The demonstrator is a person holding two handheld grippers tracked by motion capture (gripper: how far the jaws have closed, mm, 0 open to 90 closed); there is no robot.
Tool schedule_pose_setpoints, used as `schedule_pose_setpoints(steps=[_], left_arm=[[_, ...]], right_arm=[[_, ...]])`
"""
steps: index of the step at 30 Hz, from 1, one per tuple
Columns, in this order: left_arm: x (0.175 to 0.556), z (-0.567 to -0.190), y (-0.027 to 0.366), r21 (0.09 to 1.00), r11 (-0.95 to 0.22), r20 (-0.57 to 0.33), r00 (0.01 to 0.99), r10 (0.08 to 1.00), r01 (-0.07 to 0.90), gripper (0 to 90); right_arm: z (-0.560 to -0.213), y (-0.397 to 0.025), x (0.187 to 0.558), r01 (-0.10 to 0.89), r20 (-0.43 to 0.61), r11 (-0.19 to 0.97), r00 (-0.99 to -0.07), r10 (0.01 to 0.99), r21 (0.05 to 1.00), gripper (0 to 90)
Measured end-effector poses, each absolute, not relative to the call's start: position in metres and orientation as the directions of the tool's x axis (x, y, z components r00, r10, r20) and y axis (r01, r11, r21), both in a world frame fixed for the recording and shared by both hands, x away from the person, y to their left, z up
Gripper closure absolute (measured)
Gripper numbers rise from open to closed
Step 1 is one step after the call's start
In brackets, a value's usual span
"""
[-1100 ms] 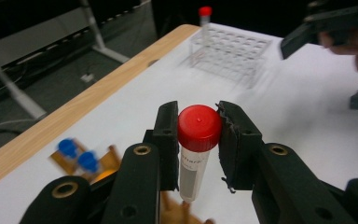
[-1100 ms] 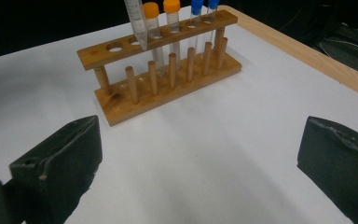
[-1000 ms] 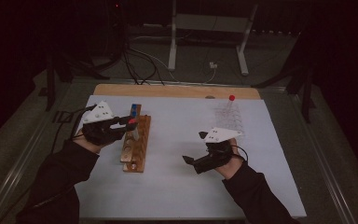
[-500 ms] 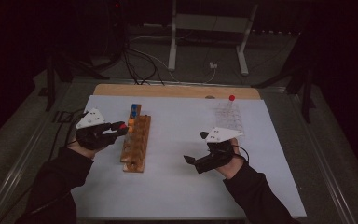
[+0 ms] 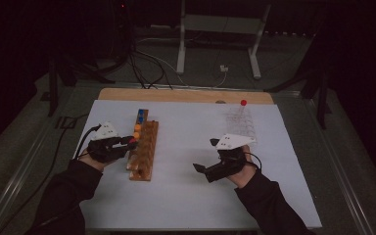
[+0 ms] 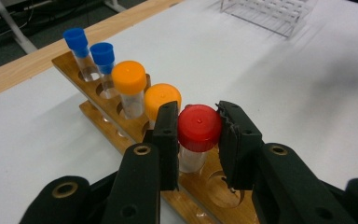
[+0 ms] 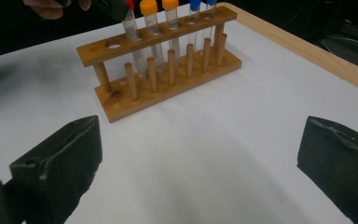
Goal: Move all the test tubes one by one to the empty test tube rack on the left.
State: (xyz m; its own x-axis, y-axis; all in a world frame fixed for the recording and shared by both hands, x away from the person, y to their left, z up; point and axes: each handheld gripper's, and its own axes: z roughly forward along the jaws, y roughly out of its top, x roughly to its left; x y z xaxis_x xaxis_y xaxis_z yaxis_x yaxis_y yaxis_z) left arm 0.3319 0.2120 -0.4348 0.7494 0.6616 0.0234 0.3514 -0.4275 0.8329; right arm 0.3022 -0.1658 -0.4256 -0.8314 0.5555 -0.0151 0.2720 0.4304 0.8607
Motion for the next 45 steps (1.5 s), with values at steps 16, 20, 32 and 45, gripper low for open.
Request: schedule_pose_setpoints(steps=[16, 20, 32, 45], left_arm=[[0.314, -0.419, 0.212, 0.867, -0.388, 0.013, 0.766, 0.643, 0.312, 20.9], [0.305, -0.416, 0.212, 0.875, -0.369, -0.014, 0.780, 0.626, 0.312, 7.4], [0.294, -0.424, 0.224, 0.883, -0.350, -0.025, 0.776, 0.631, 0.314, 2.2], [0.293, -0.426, 0.233, 0.886, -0.341, -0.018, 0.758, 0.652, 0.314, 2.2]], right_arm=[[-0.408, -0.180, 0.308, 0.255, -0.030, 0.407, -0.817, 0.576, 0.877, 0.0], [-0.399, -0.195, 0.320, 0.263, -0.032, 0.392, -0.795, 0.606, 0.882, 0.0], [-0.399, -0.264, 0.372, 0.298, -0.037, 0.322, -0.680, 0.732, 0.899, 0.2], [-0.448, -0.306, 0.439, 0.454, 0.019, 0.253, -0.514, 0.858, 0.855, 37.3]])
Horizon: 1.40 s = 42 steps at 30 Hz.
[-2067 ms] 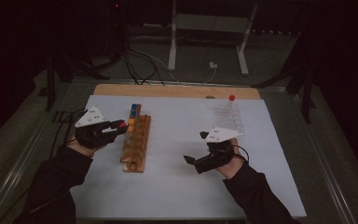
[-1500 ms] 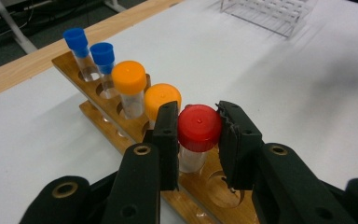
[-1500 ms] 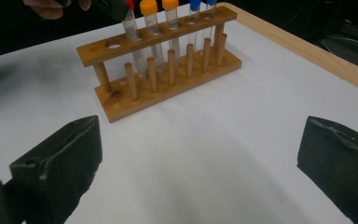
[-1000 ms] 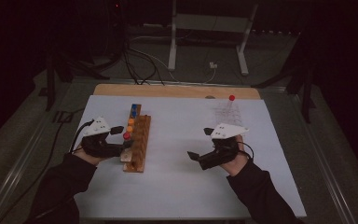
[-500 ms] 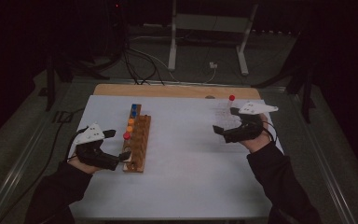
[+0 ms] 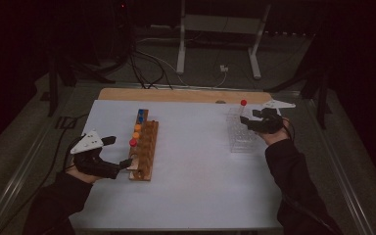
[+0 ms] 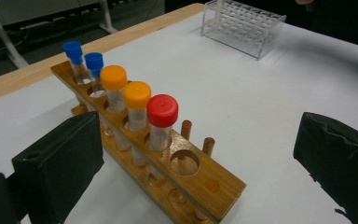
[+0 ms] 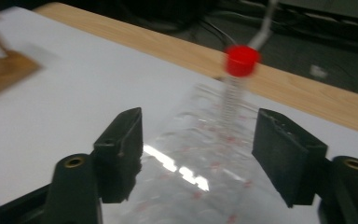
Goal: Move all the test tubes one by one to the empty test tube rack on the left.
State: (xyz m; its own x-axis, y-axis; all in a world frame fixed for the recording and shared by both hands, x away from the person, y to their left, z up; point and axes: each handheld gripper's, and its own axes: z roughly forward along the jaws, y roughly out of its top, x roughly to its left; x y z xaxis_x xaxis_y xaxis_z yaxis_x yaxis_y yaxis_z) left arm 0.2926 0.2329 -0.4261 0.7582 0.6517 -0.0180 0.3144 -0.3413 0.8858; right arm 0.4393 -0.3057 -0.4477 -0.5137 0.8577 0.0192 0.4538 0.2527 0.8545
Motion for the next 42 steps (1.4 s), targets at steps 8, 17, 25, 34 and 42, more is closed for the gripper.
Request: schedule_pose_setpoints(steps=[8, 17, 25, 34, 42], left_arm=[[0.293, -0.429, 0.235, 0.884, -0.343, -0.016, 0.754, 0.657, 0.317, 2.2], [0.293, -0.428, 0.234, 0.884, -0.343, -0.019, 0.758, 0.652, 0.317, 2.3], [0.293, -0.429, 0.234, 0.884, -0.342, -0.022, 0.759, 0.650, 0.319, 2.3], [0.293, -0.427, 0.233, 0.882, -0.342, -0.032, 0.765, 0.643, 0.324, 2.3], [0.291, -0.419, 0.230, 0.891, -0.329, -0.044, 0.781, 0.623, 0.312, 2.2]], right_arm=[[-0.459, -0.302, 0.471, 0.503, 0.004, 0.262, -0.468, 0.884, 0.824, 54.3], [-0.466, -0.295, 0.489, 0.527, -0.001, 0.275, -0.462, 0.887, 0.804, 68.3], [-0.461, -0.292, 0.492, 0.524, -0.019, 0.294, -0.467, 0.884, 0.799, 75.0], [-0.427, -0.294, 0.482, 0.467, -0.039, 0.288, -0.473, 0.880, 0.836, 75.1], [-0.396, -0.287, 0.462, 0.392, -0.085, 0.320, -0.512, 0.855, 0.863, 75.1]])
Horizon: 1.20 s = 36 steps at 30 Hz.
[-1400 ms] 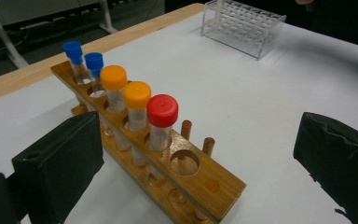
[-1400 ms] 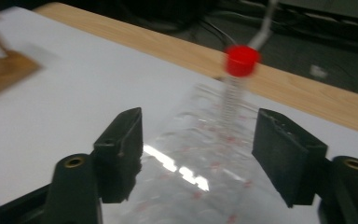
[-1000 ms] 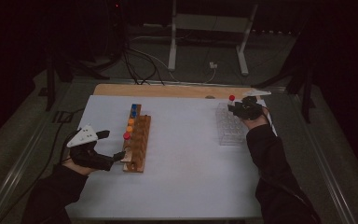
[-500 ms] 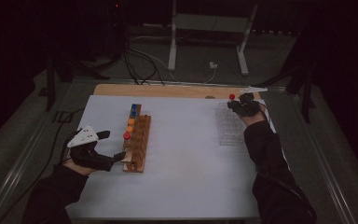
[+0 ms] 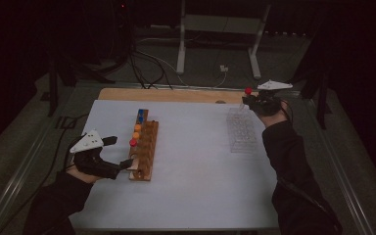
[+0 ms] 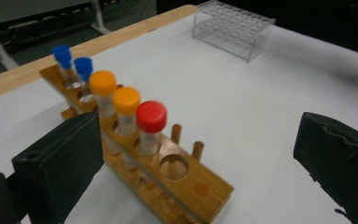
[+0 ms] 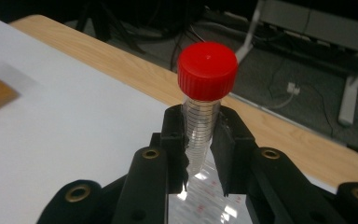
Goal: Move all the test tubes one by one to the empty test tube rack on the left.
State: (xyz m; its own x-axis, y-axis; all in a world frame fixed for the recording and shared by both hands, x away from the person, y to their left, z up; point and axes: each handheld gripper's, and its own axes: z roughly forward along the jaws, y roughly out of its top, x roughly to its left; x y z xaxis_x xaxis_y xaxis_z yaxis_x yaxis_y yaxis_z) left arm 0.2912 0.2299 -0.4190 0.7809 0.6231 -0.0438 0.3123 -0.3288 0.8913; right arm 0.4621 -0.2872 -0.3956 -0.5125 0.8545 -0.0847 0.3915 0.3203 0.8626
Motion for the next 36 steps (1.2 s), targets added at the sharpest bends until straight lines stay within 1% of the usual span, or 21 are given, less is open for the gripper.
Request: schedule_pose_setpoints(steps=[5, 12, 17, 27, 36], left_arm=[[0.290, -0.417, 0.227, 0.899, -0.320, -0.045, 0.789, 0.612, 0.300, 2.3], [0.290, -0.414, 0.219, 0.897, -0.328, -0.048, 0.802, 0.596, 0.296, 2.3], [0.291, -0.411, 0.209, 0.895, -0.340, -0.045, 0.817, 0.575, 0.288, 2.3], [0.297, -0.408, 0.185, 0.894, -0.353, -0.053, 0.848, 0.528, 0.276, 2.3], [0.301, -0.408, 0.150, 0.890, -0.376, -0.057, 0.882, 0.468, 0.257, 2.6]], right_arm=[[-0.388, -0.274, 0.450, 0.371, -0.085, 0.346, -0.566, 0.820, 0.862, 75.1], [-0.389, -0.251, 0.425, 0.335, -0.090, 0.385, -0.643, 0.761, 0.860, 75.1], [-0.395, -0.235, 0.404, 0.312, -0.104, 0.430, -0.695, 0.711, 0.847, 75.1], [-0.407, -0.208, 0.367, 0.289, -0.071, 0.453, -0.775, 0.628, 0.843, 75.1], [-0.425, -0.180, 0.332, 0.269, -0.050, 0.487, -0.836, 0.547, 0.831, 75.1]])
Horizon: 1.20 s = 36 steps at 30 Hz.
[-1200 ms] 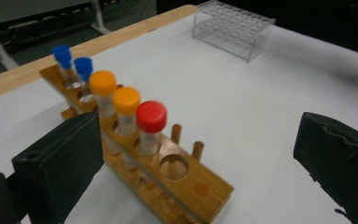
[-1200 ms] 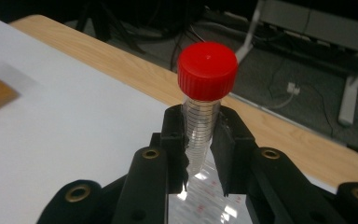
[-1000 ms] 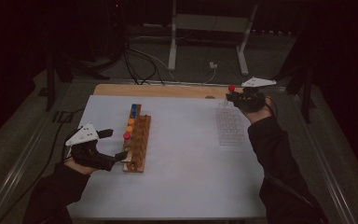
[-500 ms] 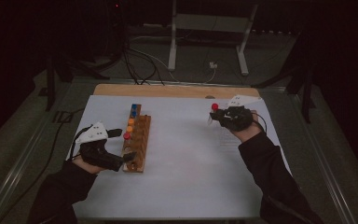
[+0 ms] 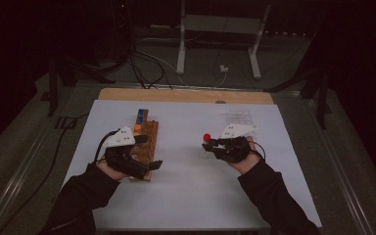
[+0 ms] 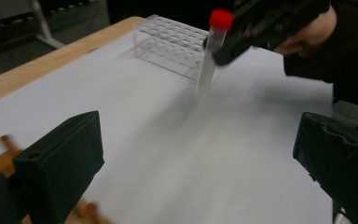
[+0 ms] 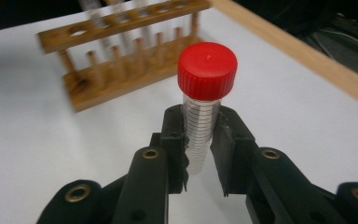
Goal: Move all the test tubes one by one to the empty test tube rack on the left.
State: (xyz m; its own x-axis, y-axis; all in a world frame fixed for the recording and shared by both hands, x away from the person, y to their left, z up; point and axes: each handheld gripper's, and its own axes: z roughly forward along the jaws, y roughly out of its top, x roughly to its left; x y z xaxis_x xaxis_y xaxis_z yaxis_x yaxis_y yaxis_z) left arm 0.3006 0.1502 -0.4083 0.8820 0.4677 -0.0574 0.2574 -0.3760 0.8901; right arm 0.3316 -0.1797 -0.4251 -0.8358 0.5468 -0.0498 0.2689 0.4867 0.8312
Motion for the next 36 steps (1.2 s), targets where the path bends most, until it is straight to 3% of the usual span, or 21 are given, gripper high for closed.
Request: schedule_pose_setpoints(steps=[8, 17, 31, 36], left_arm=[[0.303, -0.411, 0.116, 0.887, -0.405, -0.040, 0.912, 0.408, 0.220, 10.5], [0.308, -0.412, 0.087, 0.885, -0.428, -0.015, 0.930, 0.367, 0.183, 36.6], [0.313, -0.417, 0.069, 0.882, -0.450, 0.018, 0.943, 0.332, 0.142, 70.4], [0.313, -0.415, 0.069, 0.878, -0.458, 0.019, 0.946, 0.324, 0.139, 71.7]], right_arm=[[-0.440, -0.159, 0.312, 0.250, -0.032, 0.523, -0.881, 0.471, 0.815, 75.1], [-0.442, -0.148, 0.306, 0.237, -0.028, 0.540, -0.899, 0.436, 0.807, 75.0], [-0.439, -0.146, 0.304, 0.231, -0.026, 0.533, -0.902, 0.431, 0.814, 75.0], [-0.439, -0.147, 0.304, 0.234, -0.017, 0.525, -0.903, 0.429, 0.818, 74.0]])
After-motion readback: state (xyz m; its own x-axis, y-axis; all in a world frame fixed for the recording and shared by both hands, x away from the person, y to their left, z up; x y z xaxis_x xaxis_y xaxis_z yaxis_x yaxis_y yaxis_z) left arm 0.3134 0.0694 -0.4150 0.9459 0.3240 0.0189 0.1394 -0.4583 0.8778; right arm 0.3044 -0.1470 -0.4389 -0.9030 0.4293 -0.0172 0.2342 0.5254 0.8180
